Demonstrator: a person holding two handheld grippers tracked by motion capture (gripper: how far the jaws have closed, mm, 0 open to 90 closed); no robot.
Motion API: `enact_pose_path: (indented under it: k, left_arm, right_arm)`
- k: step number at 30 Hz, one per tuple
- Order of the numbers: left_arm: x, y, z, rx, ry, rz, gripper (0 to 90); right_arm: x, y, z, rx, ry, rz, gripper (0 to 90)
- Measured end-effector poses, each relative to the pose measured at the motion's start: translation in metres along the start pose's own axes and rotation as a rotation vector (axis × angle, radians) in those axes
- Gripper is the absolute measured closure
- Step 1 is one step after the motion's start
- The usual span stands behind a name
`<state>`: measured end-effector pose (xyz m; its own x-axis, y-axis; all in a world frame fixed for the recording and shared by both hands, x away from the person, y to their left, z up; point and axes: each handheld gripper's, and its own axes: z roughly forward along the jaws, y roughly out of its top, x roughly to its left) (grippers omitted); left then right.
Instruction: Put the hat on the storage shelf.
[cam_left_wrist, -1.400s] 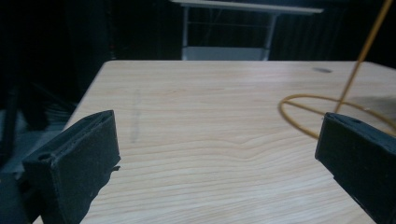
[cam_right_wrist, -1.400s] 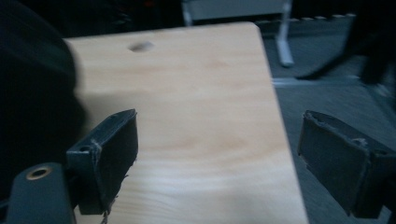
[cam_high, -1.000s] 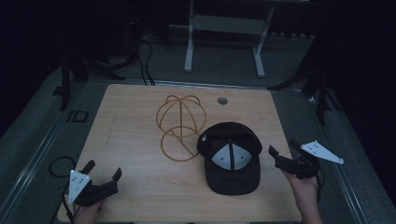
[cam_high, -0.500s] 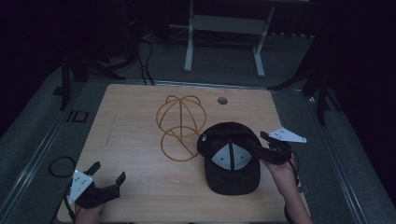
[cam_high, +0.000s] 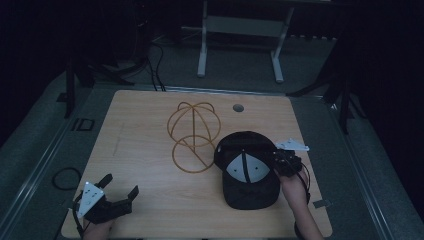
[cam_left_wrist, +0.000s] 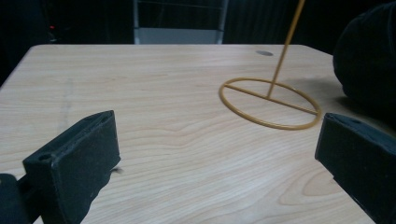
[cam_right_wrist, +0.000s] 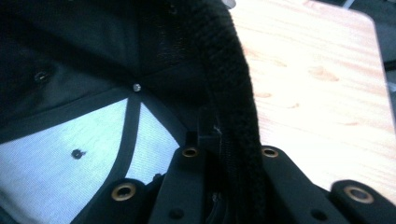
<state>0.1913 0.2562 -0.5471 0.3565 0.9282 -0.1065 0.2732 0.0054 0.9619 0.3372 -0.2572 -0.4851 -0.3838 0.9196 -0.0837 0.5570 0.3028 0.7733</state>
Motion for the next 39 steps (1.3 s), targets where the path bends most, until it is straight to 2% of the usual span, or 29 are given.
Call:
enact_pose_path:
  k: [2, 6, 9, 15, 17, 20, 22, 25, 28, 29, 31, 32, 36, 37, 39]
  left_arm:
    - [-0.001, 0.0, 0.001, 0.005, -0.012, -0.003, 0.3]
    - [-0.003, -0.001, 0.004, 0.021, -0.022, 0.0, 0.3]
    - [-0.007, -0.002, 0.006, 0.027, -0.042, 0.001, 0.3]
    - [-0.017, -0.001, 0.01, 0.03, -0.091, -0.005, 0.3]
    - [-0.021, -0.001, 0.011, 0.027, -0.1, 0.001, 0.3]
    - [-0.027, -0.001, 0.013, 0.036, -0.135, 0.0, 0.3]
    - [-0.03, 0.0, 0.014, 0.039, -0.148, 0.006, 0.3]
    - [-0.035, 0.001, 0.016, 0.032, -0.17, -0.015, 0.3]
    - [-0.038, 0.002, 0.019, 0.031, -0.19, -0.017, 0.3]
    - [-0.044, 0.004, 0.023, 0.033, -0.204, -0.006, 0.3]
    - [-0.047, 0.005, 0.024, 0.035, -0.208, -0.005, 0.3]
    - [-0.053, 0.006, 0.027, 0.035, -0.228, 0.004, 0.3]
    - [-0.063, 0.008, 0.033, 0.041, -0.254, 0.023, 0.3]
    - [-0.069, 0.009, 0.037, 0.046, -0.276, 0.033, 0.3]
    - [-0.073, 0.01, 0.04, 0.047, -0.281, 0.041, 0.3]
  right_arm:
    - [-0.001, -0.001, -0.001, -0.006, 0.004, 0.013, 88.0]
    - [-0.002, 0.0, -0.007, -0.041, 0.045, 0.052, 88.1]
    - [0.001, 0.003, -0.016, -0.076, 0.041, 0.055, 88.2]
    - [0.003, 0.012, -0.04, -0.162, 0.079, 0.079, 88.4]
    - [0.004, 0.014, -0.044, -0.174, 0.079, 0.072, 88.4]
    - [0.007, 0.022, -0.06, -0.228, 0.093, 0.066, 88.4]
    - [0.007, 0.023, -0.063, -0.232, 0.099, 0.07, 88.4]
    - [0.007, 0.029, -0.074, -0.27, 0.119, 0.073, 88.4]
    - [0.007, 0.03, -0.076, -0.277, 0.123, 0.077, 88.4]
    - [0.006, 0.032, -0.081, -0.287, 0.124, 0.08, 88.4]
    - [0.006, 0.033, -0.084, -0.297, 0.125, 0.082, 88.5]
    - [0.006, 0.033, -0.085, -0.3, 0.119, 0.08, 88.5]
    - [0.005, 0.035, -0.089, -0.312, 0.136, 0.091, 88.5]
    - [0.006, 0.037, -0.092, -0.322, 0.141, 0.095, 88.4]
    - [0.007, 0.038, -0.094, -0.329, 0.145, 0.095, 88.4]
